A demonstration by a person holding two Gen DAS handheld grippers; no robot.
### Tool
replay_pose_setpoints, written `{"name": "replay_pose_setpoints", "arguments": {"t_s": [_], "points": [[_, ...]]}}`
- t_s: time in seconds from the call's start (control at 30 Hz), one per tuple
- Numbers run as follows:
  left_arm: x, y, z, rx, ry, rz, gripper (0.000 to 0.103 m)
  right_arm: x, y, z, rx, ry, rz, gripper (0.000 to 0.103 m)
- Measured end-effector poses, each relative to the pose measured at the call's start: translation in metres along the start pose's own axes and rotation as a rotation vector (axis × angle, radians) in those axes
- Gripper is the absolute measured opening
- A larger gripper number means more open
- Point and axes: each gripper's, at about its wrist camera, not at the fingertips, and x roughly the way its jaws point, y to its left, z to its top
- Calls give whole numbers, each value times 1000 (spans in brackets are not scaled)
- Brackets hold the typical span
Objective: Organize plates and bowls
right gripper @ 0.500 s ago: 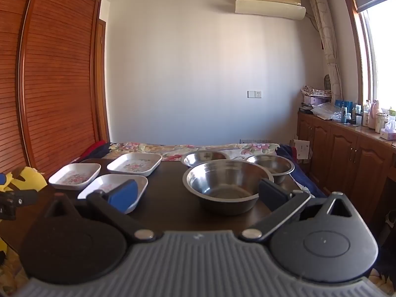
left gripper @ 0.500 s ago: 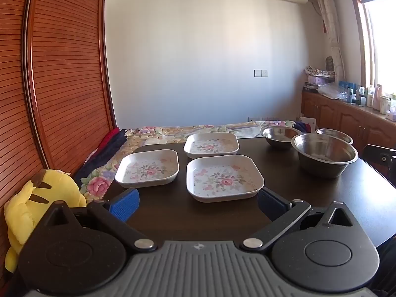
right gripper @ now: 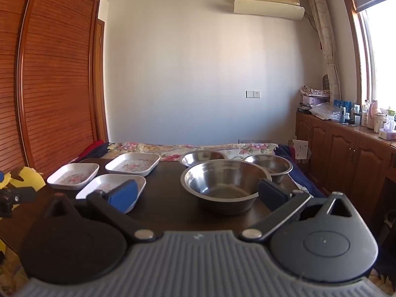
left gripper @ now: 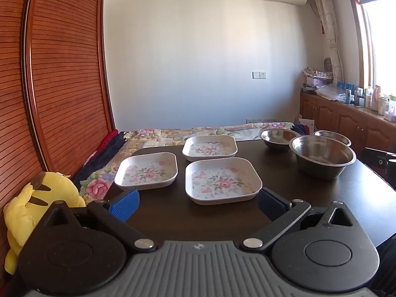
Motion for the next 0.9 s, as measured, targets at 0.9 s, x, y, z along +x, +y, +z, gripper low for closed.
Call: {"name": "replay_pose_setpoints", "arguments": {"t_s": [0.9], "points": [[0, -1, -1, 8, -10, -1, 103, -2, 2, 1, -10, -6, 0, 103]]}}
